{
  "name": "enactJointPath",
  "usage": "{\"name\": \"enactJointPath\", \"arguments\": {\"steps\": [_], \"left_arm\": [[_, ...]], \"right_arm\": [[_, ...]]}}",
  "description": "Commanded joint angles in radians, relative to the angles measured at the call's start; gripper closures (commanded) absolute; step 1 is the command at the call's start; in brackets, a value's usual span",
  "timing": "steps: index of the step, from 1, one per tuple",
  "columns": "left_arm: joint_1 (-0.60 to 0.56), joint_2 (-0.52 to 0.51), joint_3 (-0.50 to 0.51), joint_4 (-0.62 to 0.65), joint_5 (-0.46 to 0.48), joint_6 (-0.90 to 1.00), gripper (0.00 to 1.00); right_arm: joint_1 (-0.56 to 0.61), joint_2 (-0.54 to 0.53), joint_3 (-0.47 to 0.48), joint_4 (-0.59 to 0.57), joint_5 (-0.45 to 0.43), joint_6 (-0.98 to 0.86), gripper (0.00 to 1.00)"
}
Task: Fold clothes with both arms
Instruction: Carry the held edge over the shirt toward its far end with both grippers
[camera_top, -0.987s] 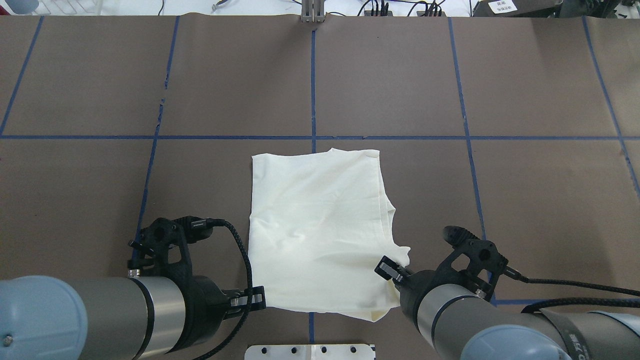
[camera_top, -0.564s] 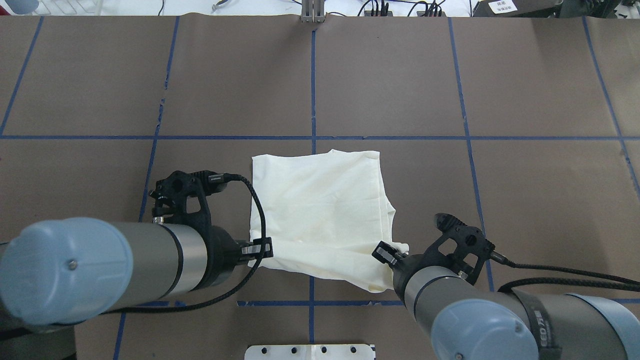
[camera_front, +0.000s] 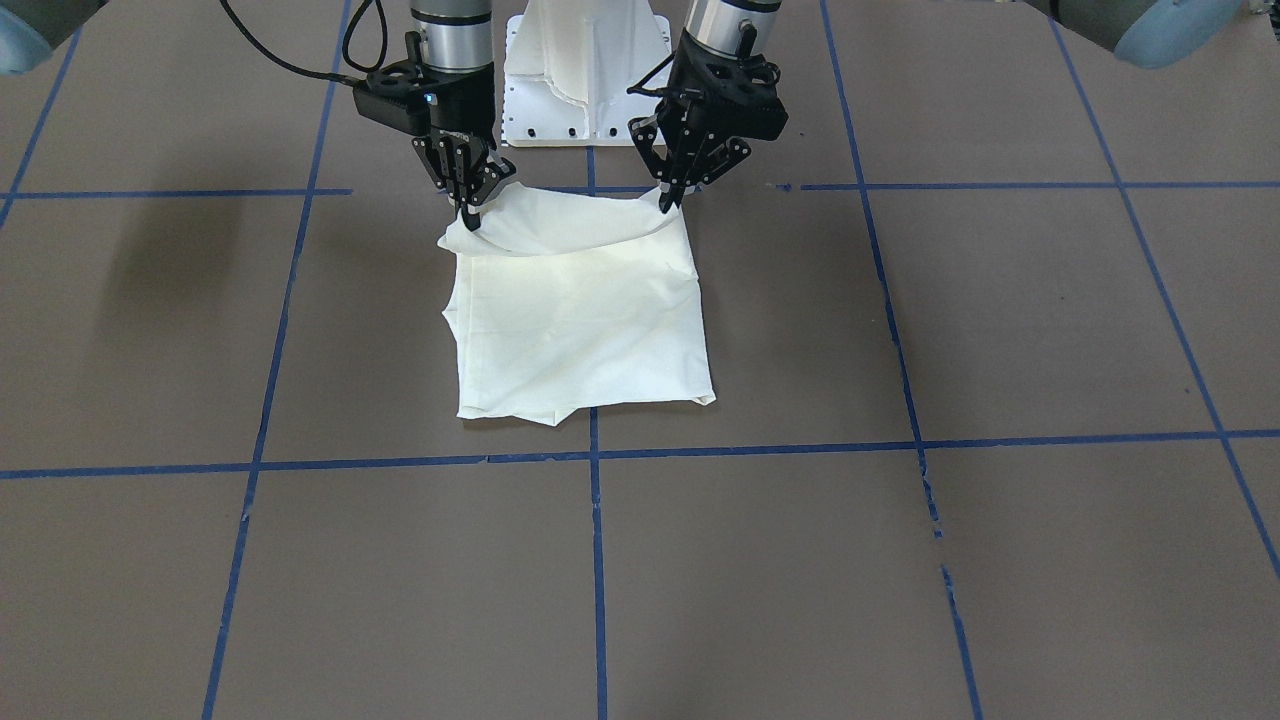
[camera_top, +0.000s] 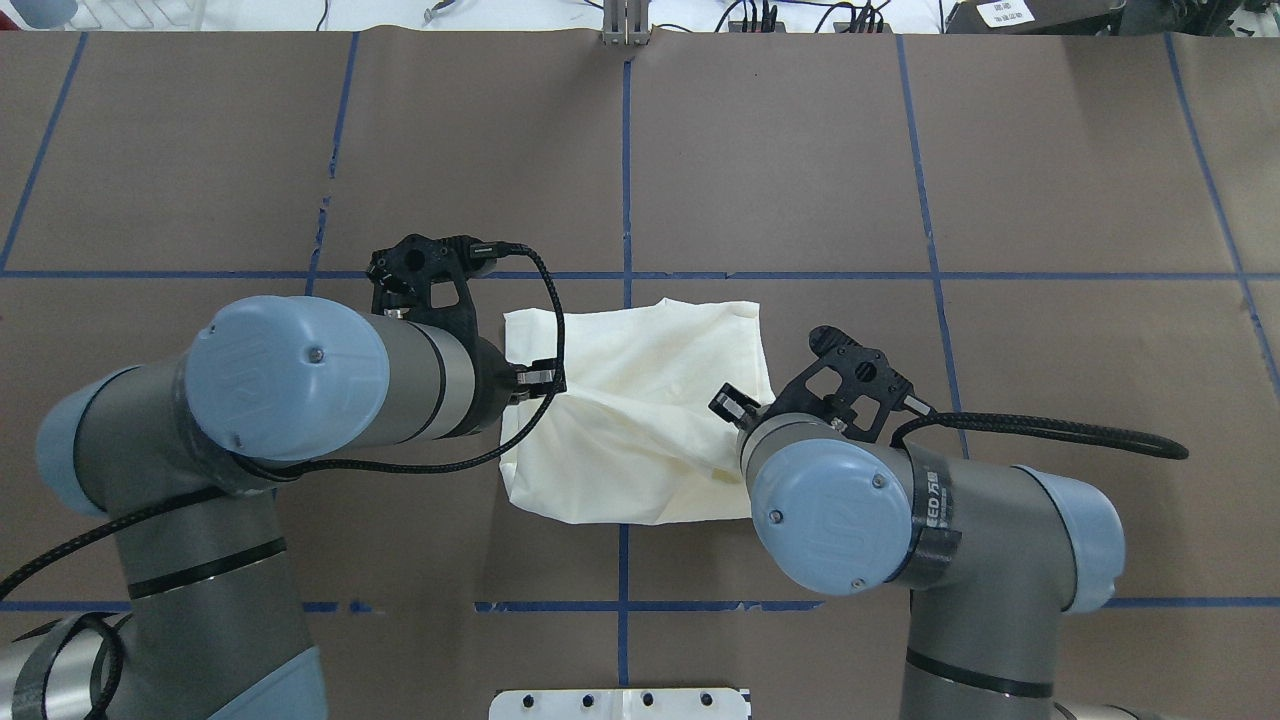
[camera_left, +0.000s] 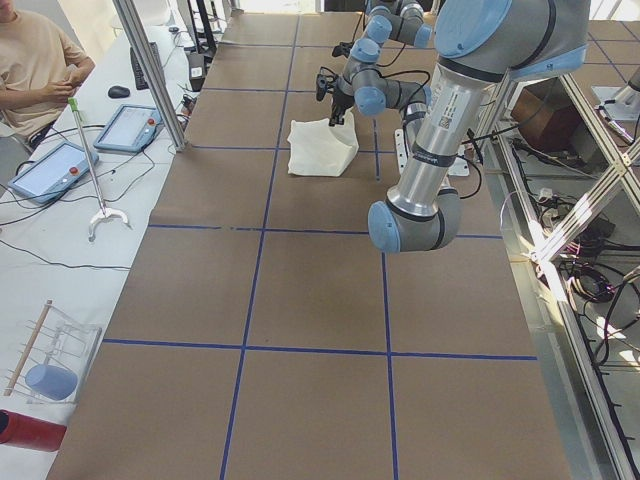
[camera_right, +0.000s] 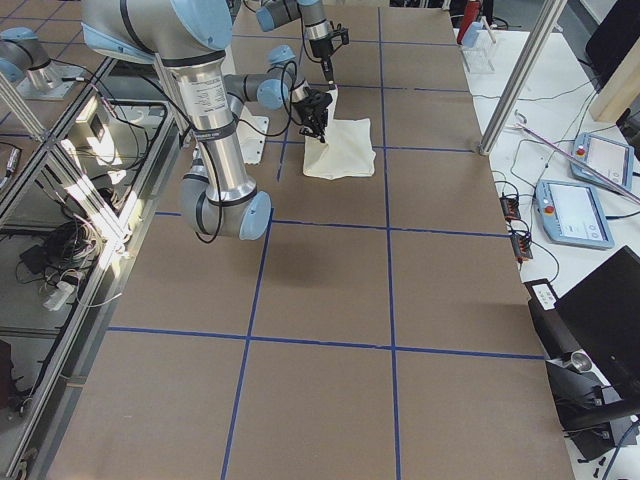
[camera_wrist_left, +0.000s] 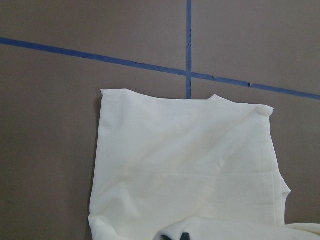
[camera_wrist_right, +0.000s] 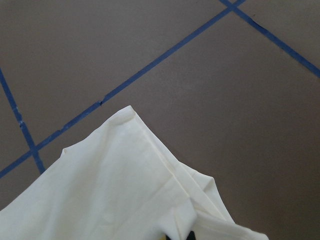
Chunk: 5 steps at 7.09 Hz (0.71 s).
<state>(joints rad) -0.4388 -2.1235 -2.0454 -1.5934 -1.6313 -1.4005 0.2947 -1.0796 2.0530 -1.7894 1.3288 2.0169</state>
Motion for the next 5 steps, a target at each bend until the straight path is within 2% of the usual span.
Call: {"name": "enactJointPath", "arguments": {"steps": [1,3,5], "left_arm": [[-0.011,-0.007,0.083,-0.045,0.002,0.011,1.0],[-0.015,-0.007,0.204,-0.161,0.008,0.015,1.0],[-0.029,-0.007,0.226,-0.175,0.008,0.049,1.0]], "right_arm": [[0.058,0.018,-0.165,0.166,0.027,-0.065,1.0],[0.072,0.02,-0.22,0.208,0.03,-0.095,1.0],[0.083,0.085,-0.305,0.209,0.03,-0.099,1.0]]}}
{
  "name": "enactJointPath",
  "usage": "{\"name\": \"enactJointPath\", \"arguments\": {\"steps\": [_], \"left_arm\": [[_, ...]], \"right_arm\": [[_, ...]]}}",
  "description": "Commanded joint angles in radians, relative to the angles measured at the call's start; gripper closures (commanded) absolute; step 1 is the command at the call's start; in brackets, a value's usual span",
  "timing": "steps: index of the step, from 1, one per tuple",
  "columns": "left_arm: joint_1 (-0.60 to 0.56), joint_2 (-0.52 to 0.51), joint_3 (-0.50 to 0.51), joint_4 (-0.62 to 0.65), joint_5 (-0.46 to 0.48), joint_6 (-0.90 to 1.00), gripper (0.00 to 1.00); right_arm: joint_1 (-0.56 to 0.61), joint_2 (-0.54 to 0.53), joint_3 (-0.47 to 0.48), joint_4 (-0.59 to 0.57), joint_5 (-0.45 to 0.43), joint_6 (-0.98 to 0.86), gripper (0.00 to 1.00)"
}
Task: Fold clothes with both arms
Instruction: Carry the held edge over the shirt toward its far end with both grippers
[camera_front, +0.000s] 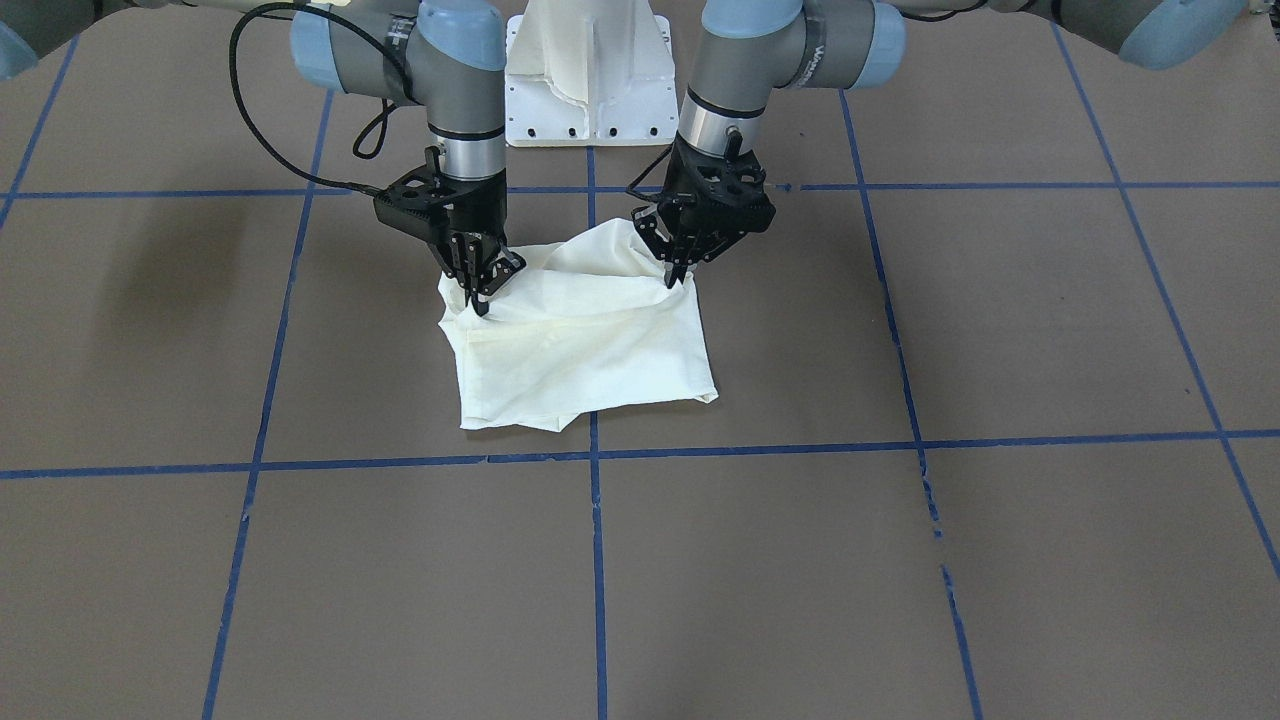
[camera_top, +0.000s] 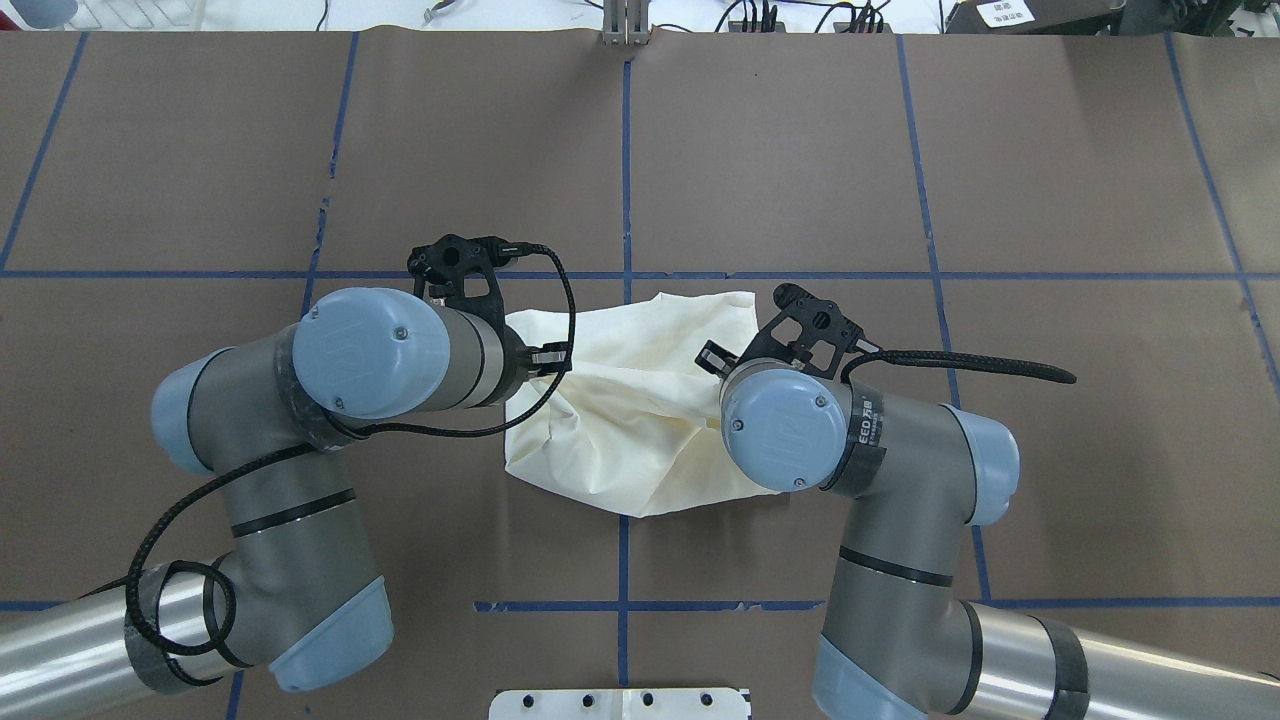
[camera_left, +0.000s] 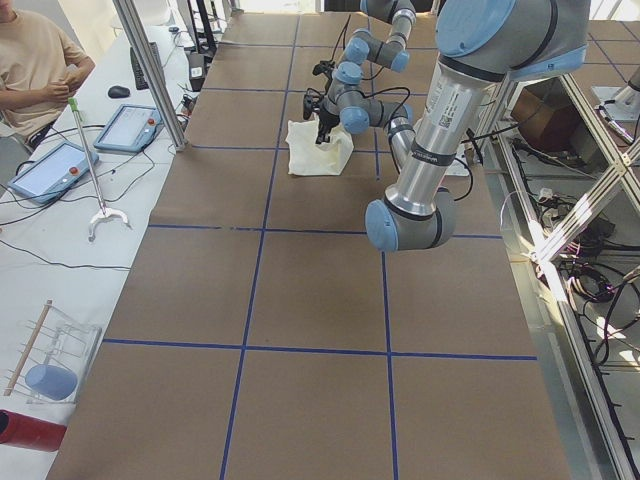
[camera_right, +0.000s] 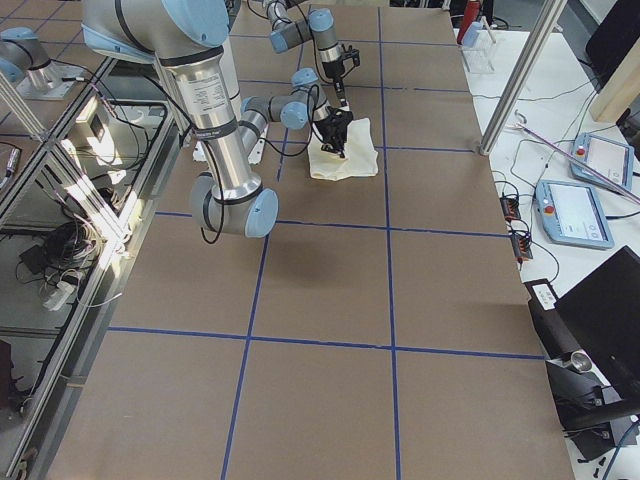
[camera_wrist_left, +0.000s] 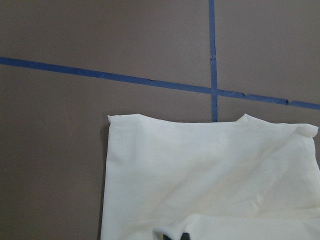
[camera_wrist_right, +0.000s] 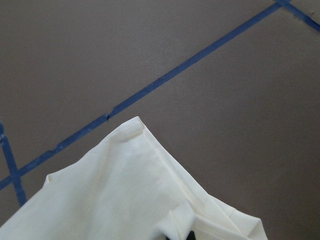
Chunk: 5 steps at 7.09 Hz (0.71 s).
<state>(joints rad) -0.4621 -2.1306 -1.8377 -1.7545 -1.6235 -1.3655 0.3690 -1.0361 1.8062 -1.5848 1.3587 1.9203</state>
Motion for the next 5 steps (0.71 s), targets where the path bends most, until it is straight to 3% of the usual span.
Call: {"name": "enactJointPath", "arguments": {"steps": [1,3,4,5], "left_arm": [[-0.004,0.0,0.028,-0.016,0.001,0.014,1.0],[-0.004,-0.008,0.051,-0.017,0.002,0.016,1.0],[-0.004,-0.008,0.051,-0.017,0.002,0.023,1.0],[-0.004,-0.006,0.052,-0.017,0.002,0.057,0.5]], "right_arm": [[0.01,0.057,-0.091,0.005,0.002,-0.006,1.0],[0.016,0.057,-0.108,0.005,0.005,-0.017,1.0],[0.018,0.057,-0.114,0.005,0.005,-0.033,0.64],[0.018,0.057,-0.123,0.008,0.002,-0.102,0.01]]}}
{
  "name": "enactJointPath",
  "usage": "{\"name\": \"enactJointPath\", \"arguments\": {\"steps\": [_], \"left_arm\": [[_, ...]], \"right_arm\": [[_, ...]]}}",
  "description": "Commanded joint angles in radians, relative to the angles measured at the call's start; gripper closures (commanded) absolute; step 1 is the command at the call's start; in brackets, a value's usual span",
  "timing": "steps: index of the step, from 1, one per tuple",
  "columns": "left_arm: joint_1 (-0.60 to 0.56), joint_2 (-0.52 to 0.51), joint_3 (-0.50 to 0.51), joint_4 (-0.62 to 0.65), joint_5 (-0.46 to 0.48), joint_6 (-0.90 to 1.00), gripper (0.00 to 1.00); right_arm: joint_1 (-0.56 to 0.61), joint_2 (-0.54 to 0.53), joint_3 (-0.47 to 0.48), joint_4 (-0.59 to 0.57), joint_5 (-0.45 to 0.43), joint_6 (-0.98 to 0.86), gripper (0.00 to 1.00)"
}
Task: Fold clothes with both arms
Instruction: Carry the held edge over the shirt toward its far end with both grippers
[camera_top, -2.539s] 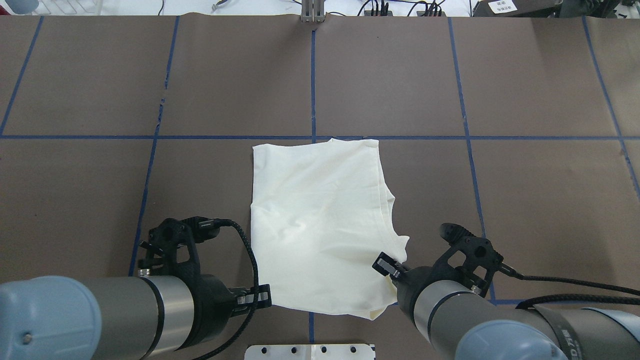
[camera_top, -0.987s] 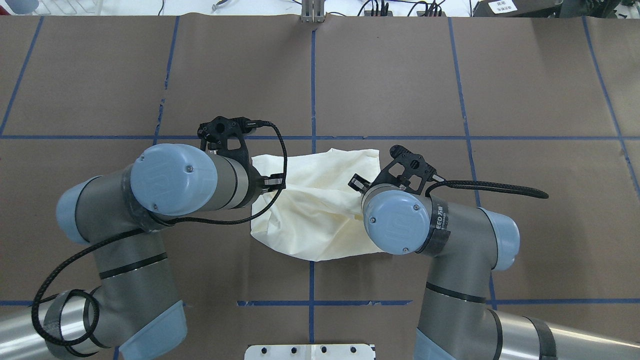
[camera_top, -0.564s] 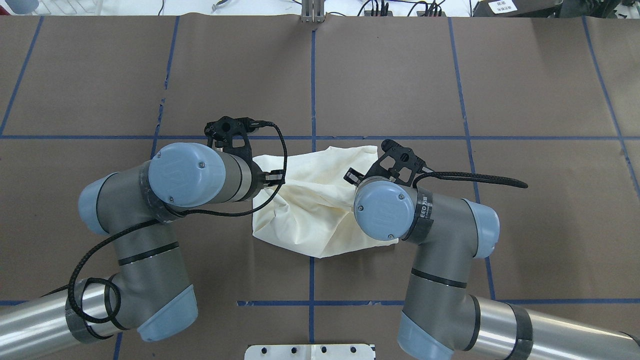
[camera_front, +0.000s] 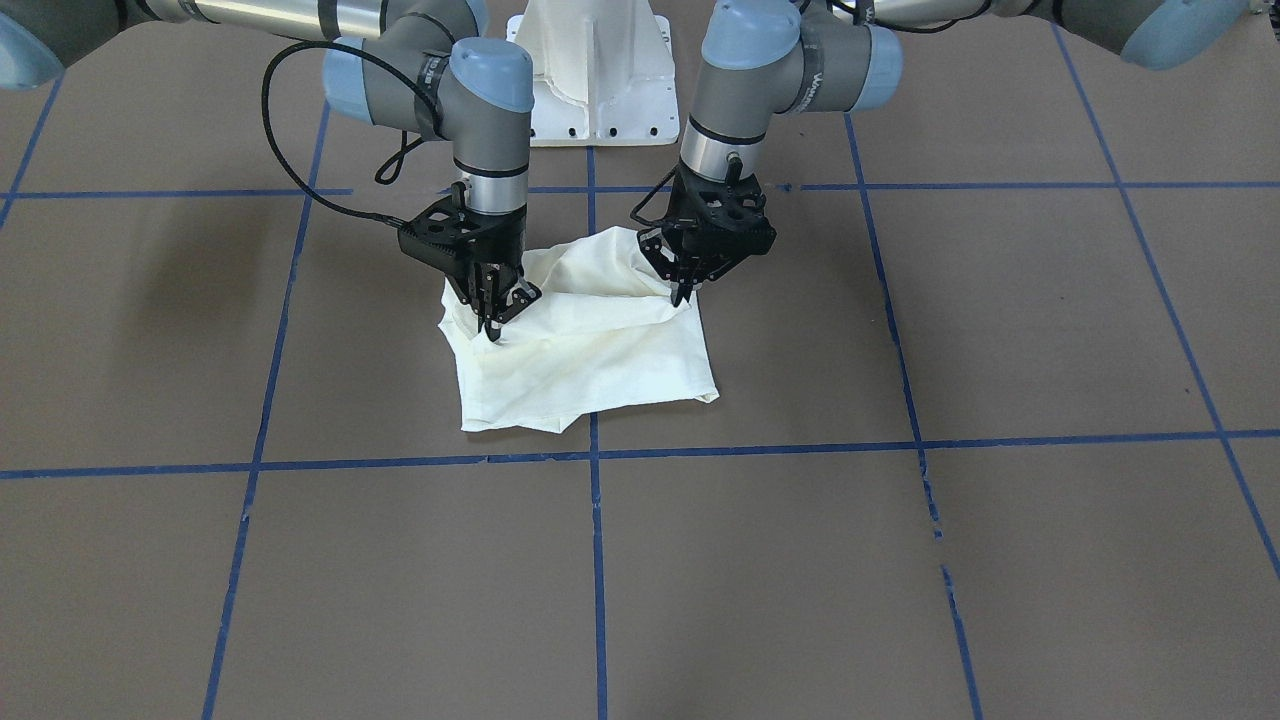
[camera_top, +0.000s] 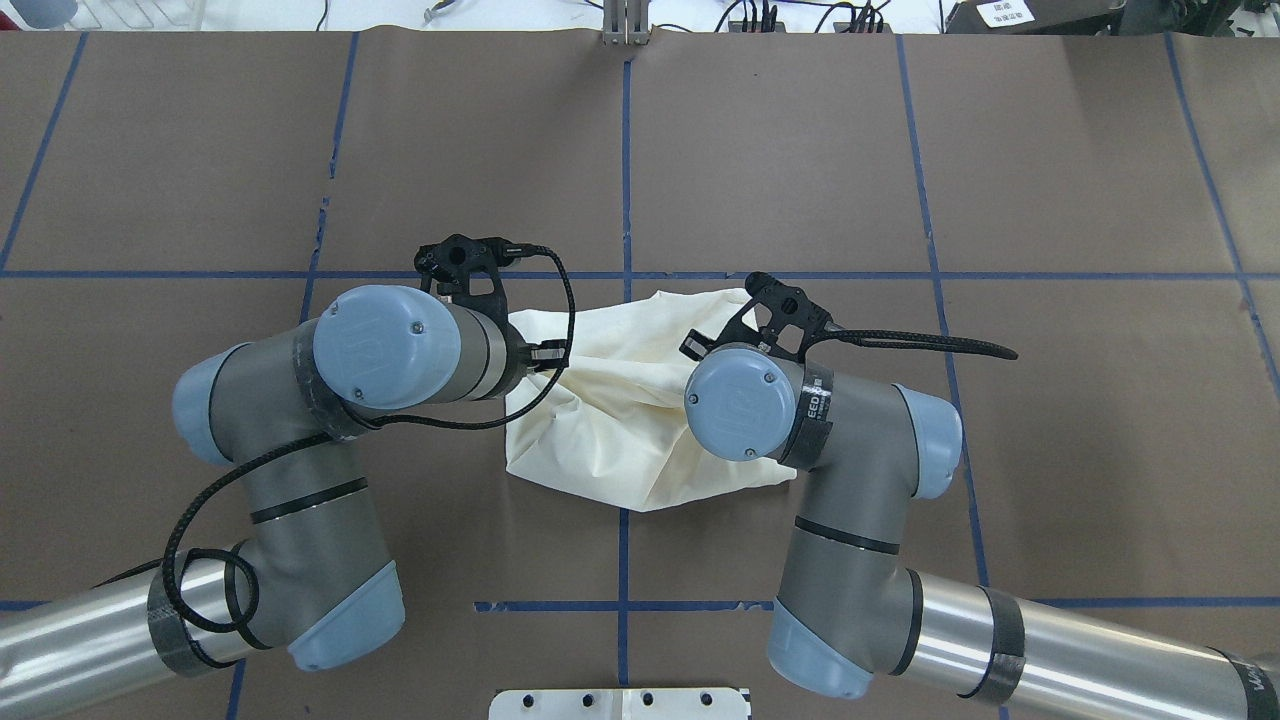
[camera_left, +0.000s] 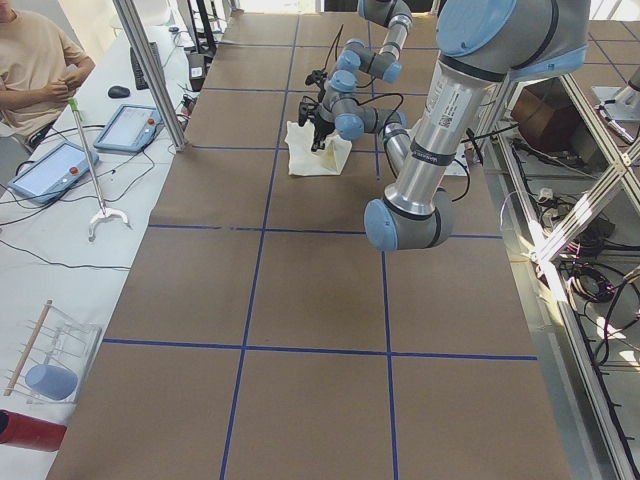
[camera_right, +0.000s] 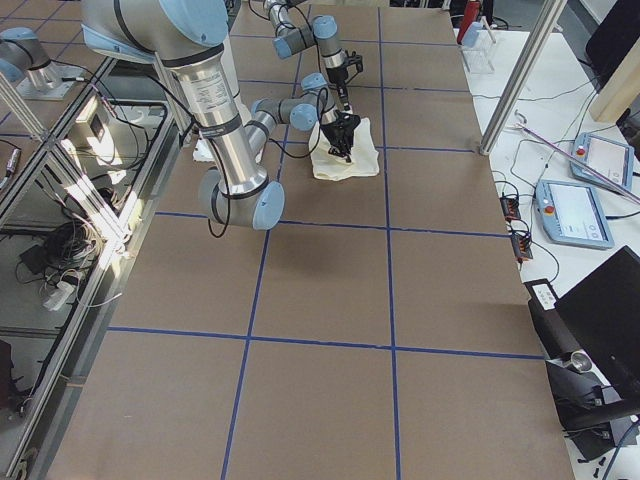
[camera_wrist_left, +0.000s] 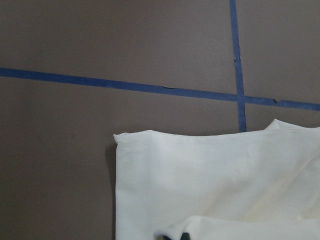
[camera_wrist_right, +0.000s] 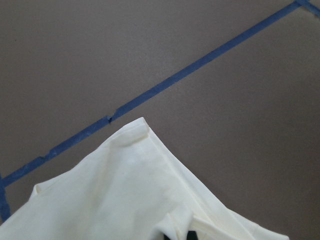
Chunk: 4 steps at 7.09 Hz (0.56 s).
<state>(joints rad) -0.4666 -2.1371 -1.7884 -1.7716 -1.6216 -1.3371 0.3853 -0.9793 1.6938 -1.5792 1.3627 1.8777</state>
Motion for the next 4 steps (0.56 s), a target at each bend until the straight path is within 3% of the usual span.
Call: {"name": "enactJointPath", "arguments": {"steps": [1,3,4], "left_arm": [[-0.001,0.0,0.006,-0.005,0.0,0.085,0.0],[-0.079,-0.001,0.01,-0.066,-0.015,0.172,0.0],[-0.137,0.005,0.012,-0.077,-0.085,0.305,0.0]], "right_arm": [[0.023,0.002,-0.009,0.002,0.006,-0.087,0.0],[0.087,-0.002,0.039,0.042,0.14,-0.188,0.0],[0.086,-0.005,0.093,0.039,0.15,-0.212,0.0]]}}
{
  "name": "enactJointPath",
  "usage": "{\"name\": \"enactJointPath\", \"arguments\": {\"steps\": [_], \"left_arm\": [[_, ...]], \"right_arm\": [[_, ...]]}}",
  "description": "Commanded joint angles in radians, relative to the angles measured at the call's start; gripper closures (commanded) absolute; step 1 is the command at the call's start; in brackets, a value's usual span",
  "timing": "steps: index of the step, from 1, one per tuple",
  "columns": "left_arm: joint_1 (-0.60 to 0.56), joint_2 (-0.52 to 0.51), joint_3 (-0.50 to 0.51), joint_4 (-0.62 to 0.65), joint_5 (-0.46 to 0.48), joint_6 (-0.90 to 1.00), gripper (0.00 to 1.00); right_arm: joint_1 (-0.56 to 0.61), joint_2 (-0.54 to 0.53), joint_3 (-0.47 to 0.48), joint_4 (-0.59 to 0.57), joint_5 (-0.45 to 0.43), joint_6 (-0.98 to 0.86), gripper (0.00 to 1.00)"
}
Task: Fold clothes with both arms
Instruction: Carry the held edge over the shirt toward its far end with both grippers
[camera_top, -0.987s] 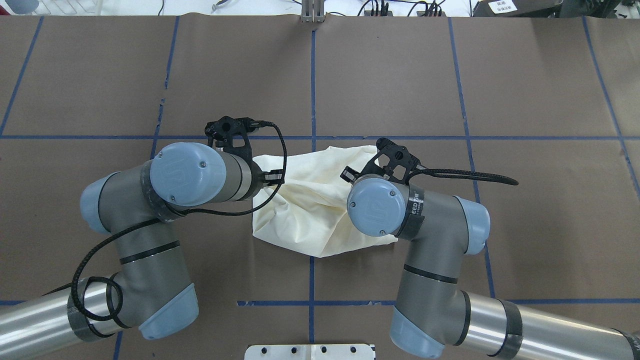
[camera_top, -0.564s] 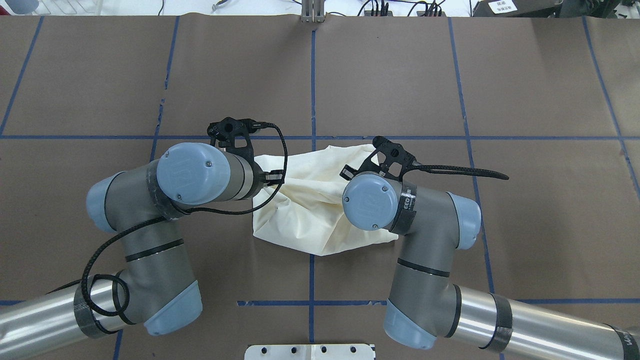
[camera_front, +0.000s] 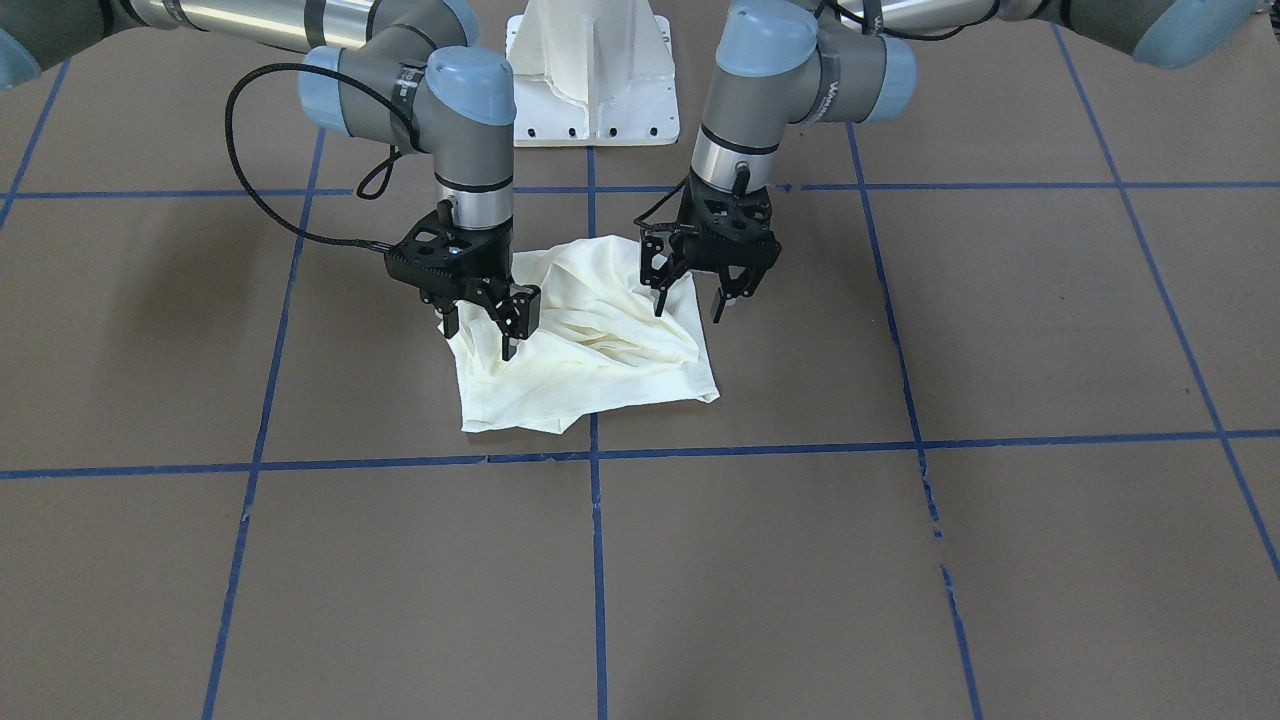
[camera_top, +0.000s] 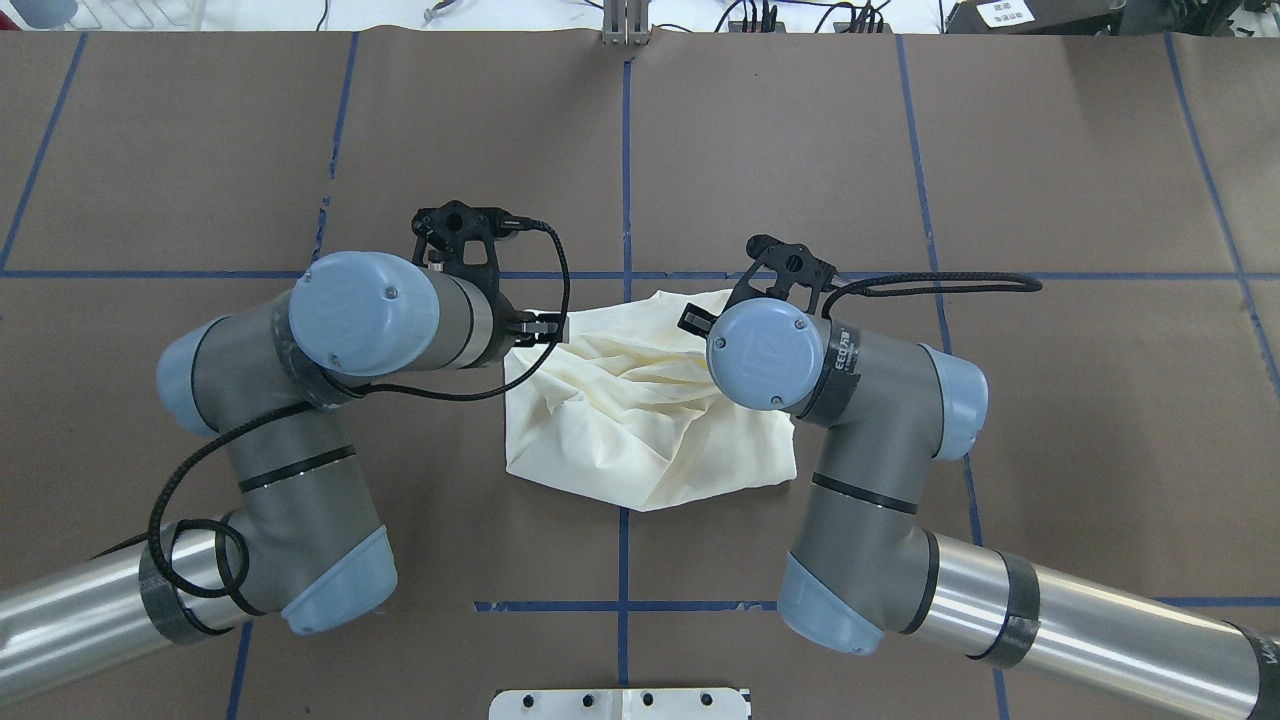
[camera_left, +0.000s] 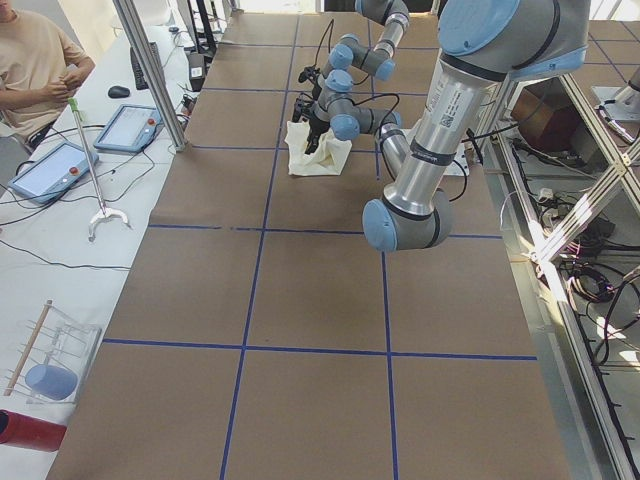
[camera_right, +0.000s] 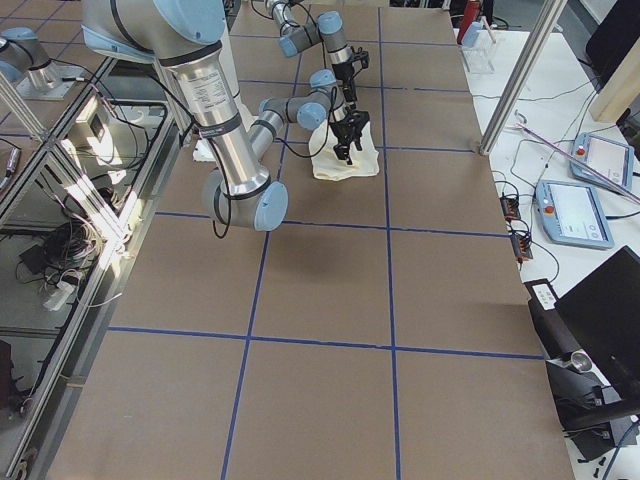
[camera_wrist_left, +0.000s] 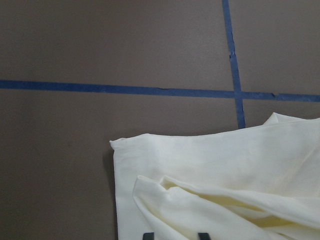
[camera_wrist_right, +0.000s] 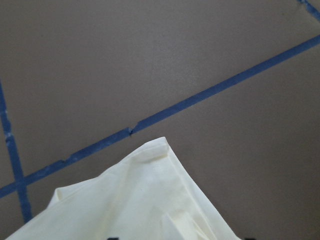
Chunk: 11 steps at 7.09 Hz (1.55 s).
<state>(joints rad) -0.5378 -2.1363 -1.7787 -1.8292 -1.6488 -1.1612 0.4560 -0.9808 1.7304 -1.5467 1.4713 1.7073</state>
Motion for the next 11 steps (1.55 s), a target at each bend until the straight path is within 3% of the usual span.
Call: {"name": "enactJointPath", "arguments": {"steps": [1,4,6,10,11], "left_arm": [[-0.092,0.016,0.004,-0.04,-0.106,0.176,0.0],[-0.09,0.019,0.007,-0.044,-0.106,0.169,0.0],[-0.09,0.021,0.007,-0.044,-0.108,0.167,0.0],[-0.09,0.021,0.007,-0.044,-0.108,0.161,0.0],[-0.09,0.023,0.007,-0.044,-0.108,0.161,0.0]], "right_arm": [[-0.006,-0.002,0.069,0.005,0.032,-0.044,0.0],[-0.164,-0.013,0.055,0.002,-0.092,-0.099,0.0],[-0.163,-0.012,-0.013,-0.001,-0.132,-0.187,0.0],[-0.016,0.004,-0.148,0.008,-0.131,-0.309,0.0],[0.063,0.063,-0.257,0.029,-0.09,-0.319,0.0]]}}
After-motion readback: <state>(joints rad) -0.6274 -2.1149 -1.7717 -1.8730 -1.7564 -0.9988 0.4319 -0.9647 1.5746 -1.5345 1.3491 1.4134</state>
